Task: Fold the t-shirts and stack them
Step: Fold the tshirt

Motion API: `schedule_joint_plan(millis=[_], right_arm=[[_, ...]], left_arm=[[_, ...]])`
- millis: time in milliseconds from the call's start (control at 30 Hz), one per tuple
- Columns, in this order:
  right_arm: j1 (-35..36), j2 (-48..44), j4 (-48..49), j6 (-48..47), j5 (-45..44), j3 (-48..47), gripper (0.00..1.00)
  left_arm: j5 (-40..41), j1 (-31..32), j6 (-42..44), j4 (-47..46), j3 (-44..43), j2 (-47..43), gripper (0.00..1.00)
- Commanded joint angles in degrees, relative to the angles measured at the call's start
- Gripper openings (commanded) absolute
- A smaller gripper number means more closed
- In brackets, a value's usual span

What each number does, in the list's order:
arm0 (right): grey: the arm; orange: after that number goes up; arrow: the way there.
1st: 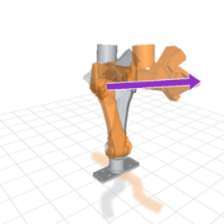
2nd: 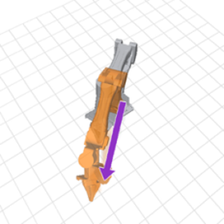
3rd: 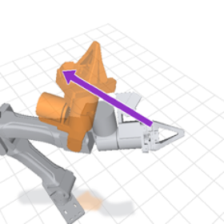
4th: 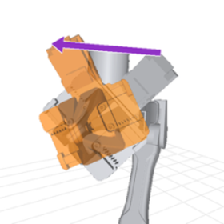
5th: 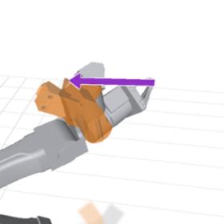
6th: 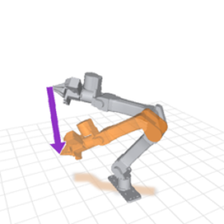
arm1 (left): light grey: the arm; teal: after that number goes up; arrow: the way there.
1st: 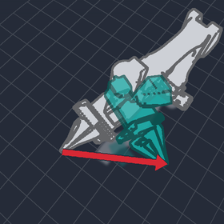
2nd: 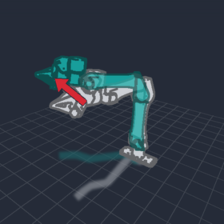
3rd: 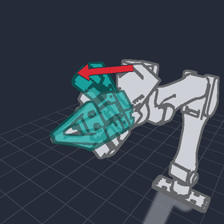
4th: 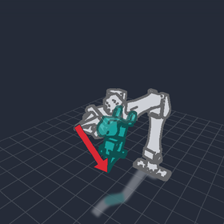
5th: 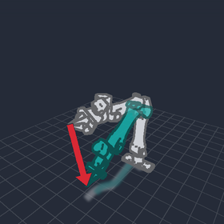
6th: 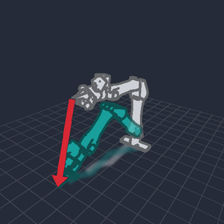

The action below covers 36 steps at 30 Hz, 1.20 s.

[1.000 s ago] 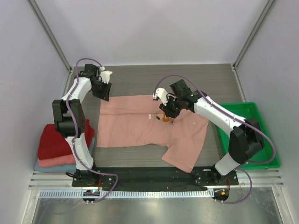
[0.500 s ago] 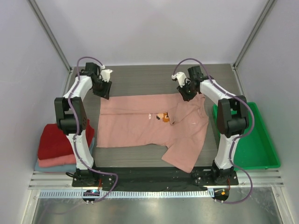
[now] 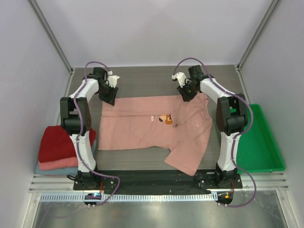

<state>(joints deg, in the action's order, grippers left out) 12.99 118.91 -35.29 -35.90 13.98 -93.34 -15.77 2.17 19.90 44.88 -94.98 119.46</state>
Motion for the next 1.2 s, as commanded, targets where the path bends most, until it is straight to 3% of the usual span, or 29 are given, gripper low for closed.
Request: schedule_joint_plan(millis=[0, 567, 767, 800, 900, 1167], right_arm=[[0.3, -0.4, -2.9, -1.7, 4.5, -1.3, 0.3], [0.6, 3.9, -10.5, -4.5, 8.7, -4.7, 0.31], [0.7, 4.0, -10.8, -4.9, 9.0, -4.7, 0.21], [0.7, 3.3, -10.8, -4.7, 9.0, -4.4, 0.13], [0.7, -0.2, -10.6, -5.3, 8.3, -2.5, 0.06], [0.7, -14.3, -9.6, -7.8, 6.3, 9.3, 0.04]], left_arm=[[1.1, -0.2, 0.1, -0.2, 0.1, 0.6, 0.38], [2.8, -0.1, 0.1, -0.9, -1.0, 2.4, 0.38], [2.8, 0.0, 0.1, -0.9, -1.2, 2.5, 0.38], [2.9, 0.0, 0.1, -0.9, -1.3, 2.5, 0.38], [3.2, 0.0, 0.3, -0.9, -1.4, 2.4, 0.38], [3.1, 0.0, 0.3, -0.8, -2.4, 3.3, 0.37]])
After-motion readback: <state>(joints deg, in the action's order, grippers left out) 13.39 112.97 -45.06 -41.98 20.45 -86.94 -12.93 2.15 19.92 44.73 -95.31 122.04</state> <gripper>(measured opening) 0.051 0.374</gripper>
